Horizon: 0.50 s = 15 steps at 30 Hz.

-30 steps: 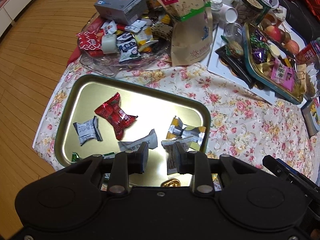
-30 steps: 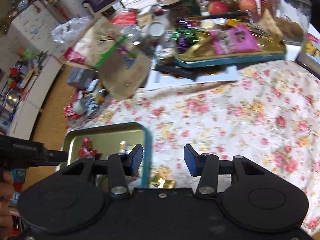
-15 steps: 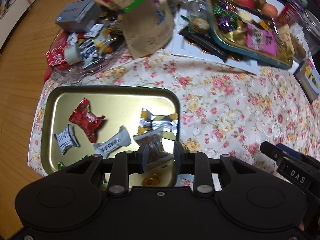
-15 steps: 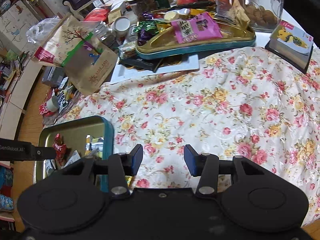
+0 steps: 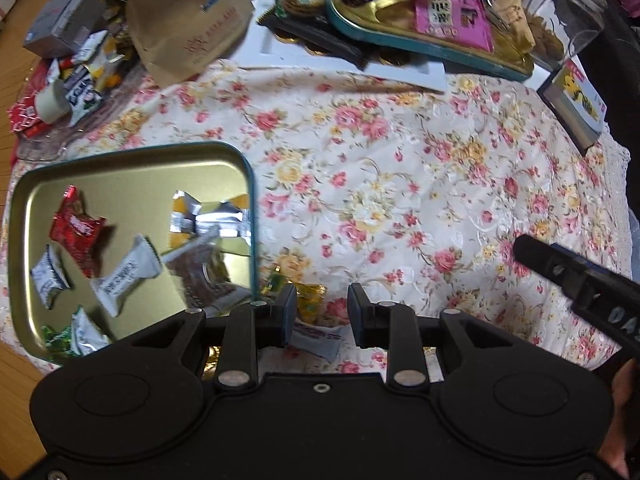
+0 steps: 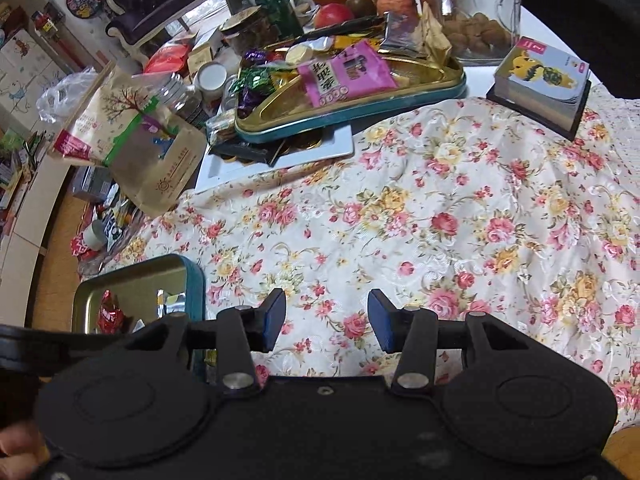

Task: Organize snacks
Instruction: 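Grasp the gold wrapped candy on the cloth with the left tool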

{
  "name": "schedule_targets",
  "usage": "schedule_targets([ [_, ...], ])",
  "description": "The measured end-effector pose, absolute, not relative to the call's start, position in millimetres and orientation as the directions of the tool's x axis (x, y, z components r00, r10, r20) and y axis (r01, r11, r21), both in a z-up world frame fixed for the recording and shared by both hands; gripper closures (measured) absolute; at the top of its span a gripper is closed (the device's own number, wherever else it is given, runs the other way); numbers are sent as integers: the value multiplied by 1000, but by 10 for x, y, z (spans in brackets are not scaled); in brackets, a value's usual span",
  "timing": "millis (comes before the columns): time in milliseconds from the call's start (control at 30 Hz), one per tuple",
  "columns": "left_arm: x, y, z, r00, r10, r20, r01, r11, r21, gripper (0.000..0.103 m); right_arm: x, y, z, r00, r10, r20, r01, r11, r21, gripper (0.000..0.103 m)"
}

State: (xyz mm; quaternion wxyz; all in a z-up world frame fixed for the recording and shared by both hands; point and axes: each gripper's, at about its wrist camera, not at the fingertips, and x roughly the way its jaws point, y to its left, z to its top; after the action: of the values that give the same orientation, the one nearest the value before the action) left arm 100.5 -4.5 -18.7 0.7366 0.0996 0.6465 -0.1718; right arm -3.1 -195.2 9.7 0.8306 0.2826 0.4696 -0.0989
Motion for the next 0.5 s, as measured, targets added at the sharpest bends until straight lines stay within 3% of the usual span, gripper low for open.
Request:
schedule_targets([
  [500,632,-74,-897,-19,7,-1000,332,943,1,65,-249,-2323,289,599,77,-797,468,774,426,54],
])
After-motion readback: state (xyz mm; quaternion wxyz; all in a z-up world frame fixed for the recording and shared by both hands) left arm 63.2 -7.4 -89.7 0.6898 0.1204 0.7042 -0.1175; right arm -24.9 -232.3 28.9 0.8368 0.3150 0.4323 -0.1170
